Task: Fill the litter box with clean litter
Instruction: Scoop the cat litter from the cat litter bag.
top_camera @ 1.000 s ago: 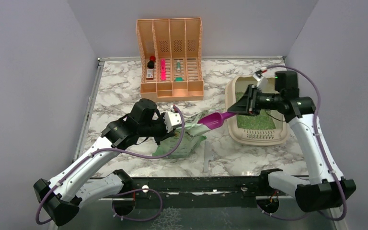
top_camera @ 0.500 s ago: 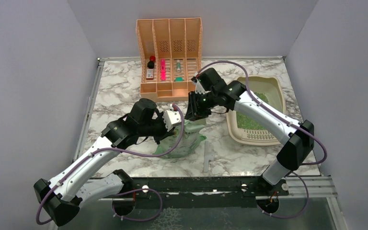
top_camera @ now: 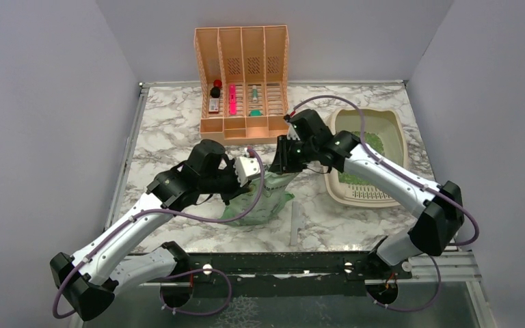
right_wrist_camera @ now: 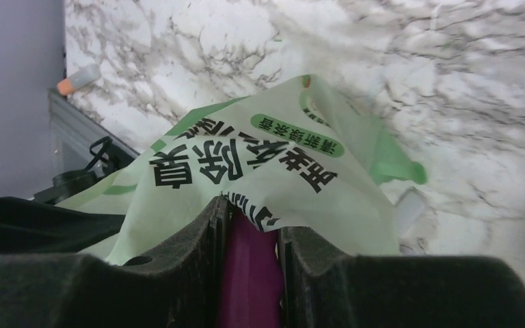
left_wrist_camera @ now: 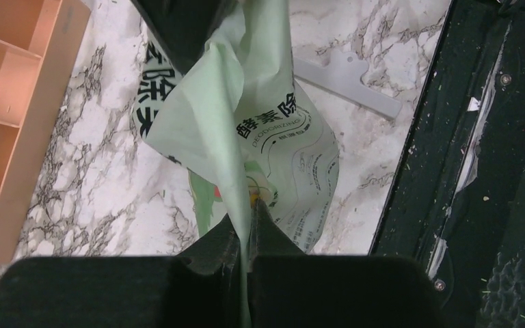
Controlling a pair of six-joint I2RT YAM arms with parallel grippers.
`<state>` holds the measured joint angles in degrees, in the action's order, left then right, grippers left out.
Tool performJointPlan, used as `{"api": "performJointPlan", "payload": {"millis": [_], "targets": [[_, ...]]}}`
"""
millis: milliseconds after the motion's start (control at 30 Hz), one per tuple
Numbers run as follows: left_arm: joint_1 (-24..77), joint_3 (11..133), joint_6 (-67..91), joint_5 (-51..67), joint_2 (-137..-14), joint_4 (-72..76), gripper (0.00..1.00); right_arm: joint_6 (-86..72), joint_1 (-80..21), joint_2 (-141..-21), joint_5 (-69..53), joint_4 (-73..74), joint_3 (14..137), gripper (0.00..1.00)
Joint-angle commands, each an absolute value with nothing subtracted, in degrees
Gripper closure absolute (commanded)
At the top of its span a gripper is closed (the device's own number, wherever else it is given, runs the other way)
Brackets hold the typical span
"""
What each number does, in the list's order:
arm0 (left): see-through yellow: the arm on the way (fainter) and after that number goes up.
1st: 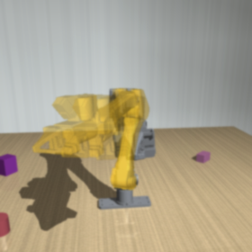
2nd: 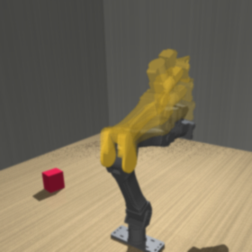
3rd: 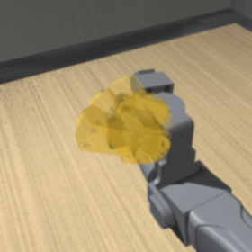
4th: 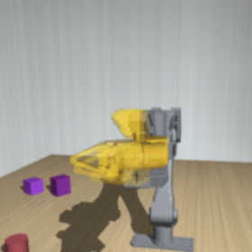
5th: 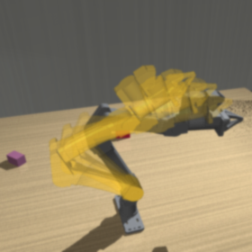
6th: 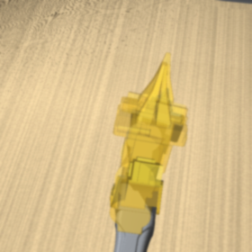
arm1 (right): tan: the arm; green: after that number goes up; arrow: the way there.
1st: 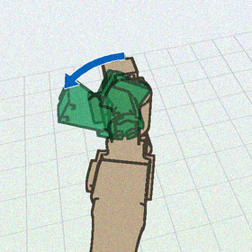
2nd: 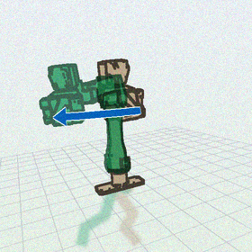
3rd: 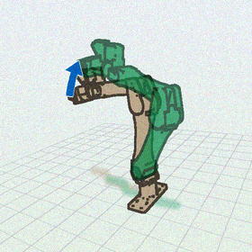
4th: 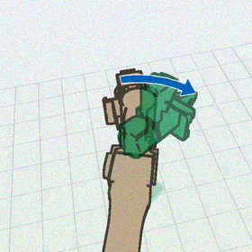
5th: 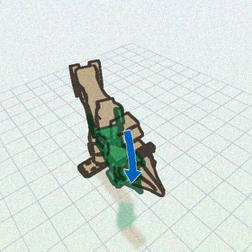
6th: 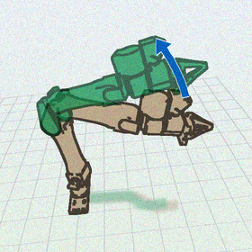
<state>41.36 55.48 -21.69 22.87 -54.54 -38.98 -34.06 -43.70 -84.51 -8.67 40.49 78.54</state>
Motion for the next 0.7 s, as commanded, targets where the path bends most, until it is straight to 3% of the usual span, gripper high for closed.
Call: {"api": "performJointPlan", "payload": {"millis": [0,167,367,667], "targets": [[41.7,57.8,-21.8,26.2,-53.9,-33.9,1.00,-38.6,-43.7,-86.2,-21.5,29.5,73.2,0.99],[41.7,58.0,-21.7,26.1,-53.9,-33.9,1.00,-43.6,-37.2,-80.4,-28.4,22.2,70.1,0.99],[41.7,58.3,-21.7,26.2,-54.3,-33.9,1.00,-58.2,-25.3,-71.8,-47.4,0.8,53.8,0.99],[41.7,58.4,-22.0,26.5,-54.4,-33.9,1.00,-62.9,-12.6,-65.0,-55.8,-1.5,45.0,0.99]]}}
